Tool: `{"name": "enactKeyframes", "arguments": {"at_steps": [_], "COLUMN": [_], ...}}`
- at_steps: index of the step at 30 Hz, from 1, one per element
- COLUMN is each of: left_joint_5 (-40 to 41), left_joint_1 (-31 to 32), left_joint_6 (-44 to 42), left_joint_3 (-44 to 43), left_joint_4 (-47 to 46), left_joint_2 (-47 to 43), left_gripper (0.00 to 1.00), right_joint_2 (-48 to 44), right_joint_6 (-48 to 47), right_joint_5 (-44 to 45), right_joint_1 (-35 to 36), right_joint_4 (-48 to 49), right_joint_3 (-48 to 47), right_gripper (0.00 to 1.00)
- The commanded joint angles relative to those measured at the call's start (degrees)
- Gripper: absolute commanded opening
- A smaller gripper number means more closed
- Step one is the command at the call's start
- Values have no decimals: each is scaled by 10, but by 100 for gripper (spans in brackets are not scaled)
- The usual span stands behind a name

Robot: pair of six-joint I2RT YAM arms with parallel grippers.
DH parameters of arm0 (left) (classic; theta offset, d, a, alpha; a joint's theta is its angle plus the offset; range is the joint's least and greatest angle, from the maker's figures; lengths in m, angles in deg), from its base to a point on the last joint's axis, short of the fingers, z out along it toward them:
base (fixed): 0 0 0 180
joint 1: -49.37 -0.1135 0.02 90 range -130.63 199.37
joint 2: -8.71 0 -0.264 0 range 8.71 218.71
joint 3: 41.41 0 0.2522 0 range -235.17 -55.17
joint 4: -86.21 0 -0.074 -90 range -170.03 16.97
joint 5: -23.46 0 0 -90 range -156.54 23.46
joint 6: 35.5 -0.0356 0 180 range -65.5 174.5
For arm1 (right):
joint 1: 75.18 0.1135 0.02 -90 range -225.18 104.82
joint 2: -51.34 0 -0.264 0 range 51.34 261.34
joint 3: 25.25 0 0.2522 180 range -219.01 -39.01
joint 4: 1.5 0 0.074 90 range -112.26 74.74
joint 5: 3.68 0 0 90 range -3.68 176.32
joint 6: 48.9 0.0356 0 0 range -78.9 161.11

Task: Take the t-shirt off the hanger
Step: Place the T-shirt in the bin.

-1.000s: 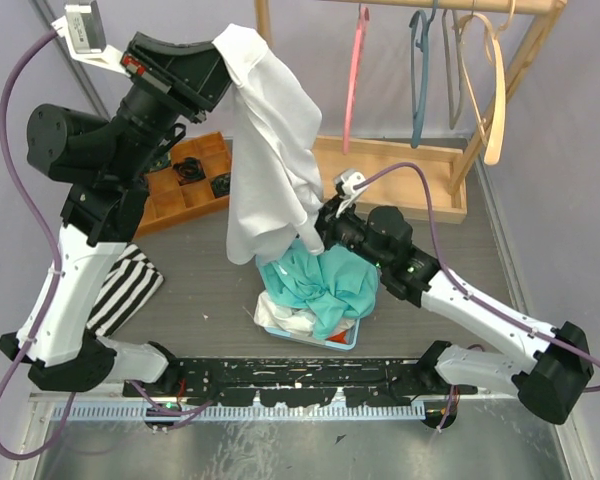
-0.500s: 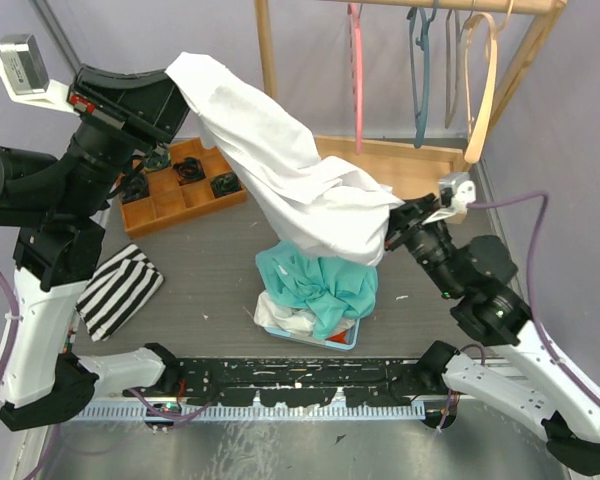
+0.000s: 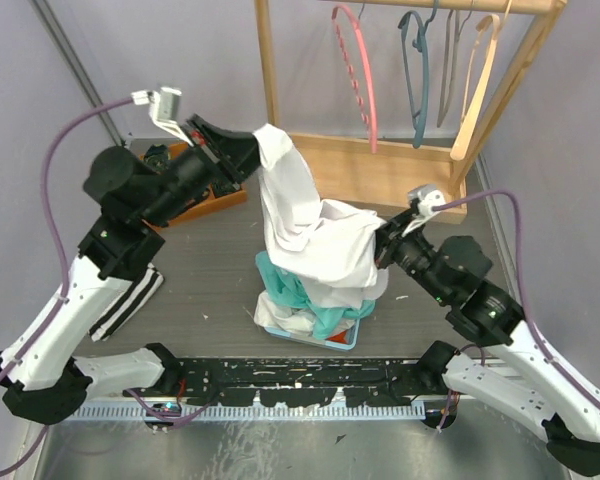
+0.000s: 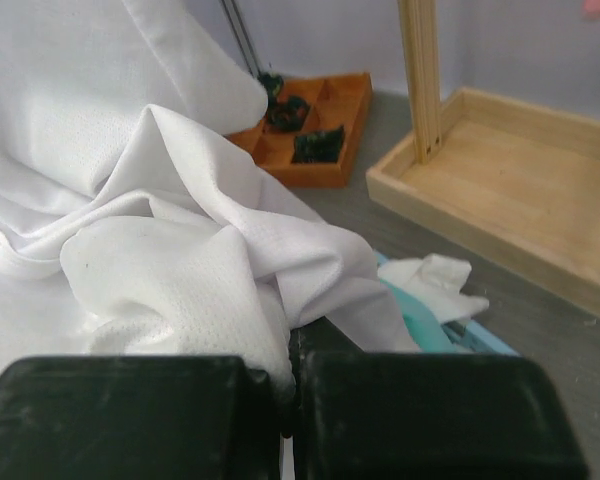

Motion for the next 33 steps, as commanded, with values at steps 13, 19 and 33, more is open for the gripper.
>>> {"name": "enactKeyframes", "arguments": {"at_steps": [13, 19, 33], "left_joint_5": [205, 291, 447], "left_joint_1": [246, 274, 276], "left_joint_6": [-102, -92, -90], "left_joint_3": [388, 502, 554], "left_joint_4": [-148, -186, -178], "left_joint_2": [-97, -99, 11], "left_gripper": [0, 0, 0], "right_joint_2": [36, 43, 153], "right_joint_6": [45, 64, 101], "right_joint_5": [-21, -40, 27], "right_joint_1": [4, 7, 49], "right_joint_4": [129, 182, 246], "right_joint_3": [169, 221, 299], "right_gripper": [1, 1, 3]}}
